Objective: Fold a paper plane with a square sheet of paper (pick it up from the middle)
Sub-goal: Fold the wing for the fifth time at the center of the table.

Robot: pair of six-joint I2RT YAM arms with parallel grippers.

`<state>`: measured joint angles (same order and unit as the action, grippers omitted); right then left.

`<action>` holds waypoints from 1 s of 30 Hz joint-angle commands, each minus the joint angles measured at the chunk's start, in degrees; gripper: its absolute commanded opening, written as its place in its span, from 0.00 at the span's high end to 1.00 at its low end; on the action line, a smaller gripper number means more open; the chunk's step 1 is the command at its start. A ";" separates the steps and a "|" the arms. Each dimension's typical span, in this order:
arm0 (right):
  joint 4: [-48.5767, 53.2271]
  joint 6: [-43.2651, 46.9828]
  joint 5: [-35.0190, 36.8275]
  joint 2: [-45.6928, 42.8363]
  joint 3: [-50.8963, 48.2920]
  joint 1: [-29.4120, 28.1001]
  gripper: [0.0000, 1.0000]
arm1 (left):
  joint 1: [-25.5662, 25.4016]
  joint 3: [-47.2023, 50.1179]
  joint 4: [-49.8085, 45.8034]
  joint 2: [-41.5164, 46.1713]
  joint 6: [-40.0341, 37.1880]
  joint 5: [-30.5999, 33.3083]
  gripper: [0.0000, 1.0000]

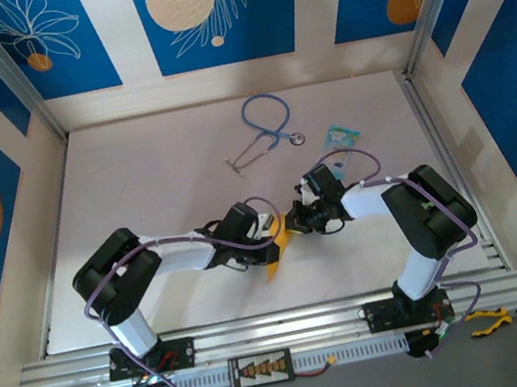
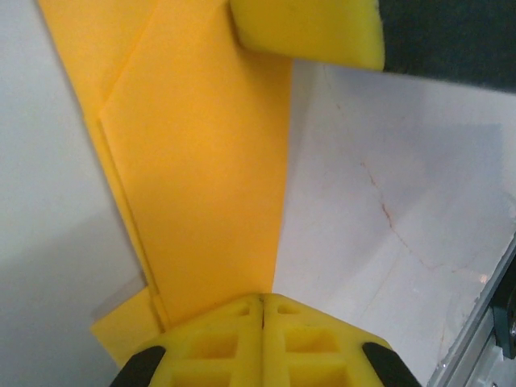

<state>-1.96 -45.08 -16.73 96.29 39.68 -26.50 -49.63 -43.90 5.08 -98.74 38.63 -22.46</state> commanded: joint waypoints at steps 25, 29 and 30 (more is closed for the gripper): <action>4.16 -1.06 4.98 0.83 -1.53 0.49 0.96 | -1.17 6.61 -17.28 10.17 -3.19 -0.47 0.98; 4.15 -1.14 4.67 0.65 -1.26 0.40 0.96 | -1.10 5.36 -17.89 14.77 -3.23 2.91 0.99; 4.09 -1.22 4.60 0.56 -1.29 0.40 0.96 | -1.09 4.86 -17.71 15.58 -2.97 3.84 0.99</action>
<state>-1.93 -45.74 -16.71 96.25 39.68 -26.50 -50.33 -38.09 -10.07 -86.02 36.91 -22.02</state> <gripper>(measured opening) 0.057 0.048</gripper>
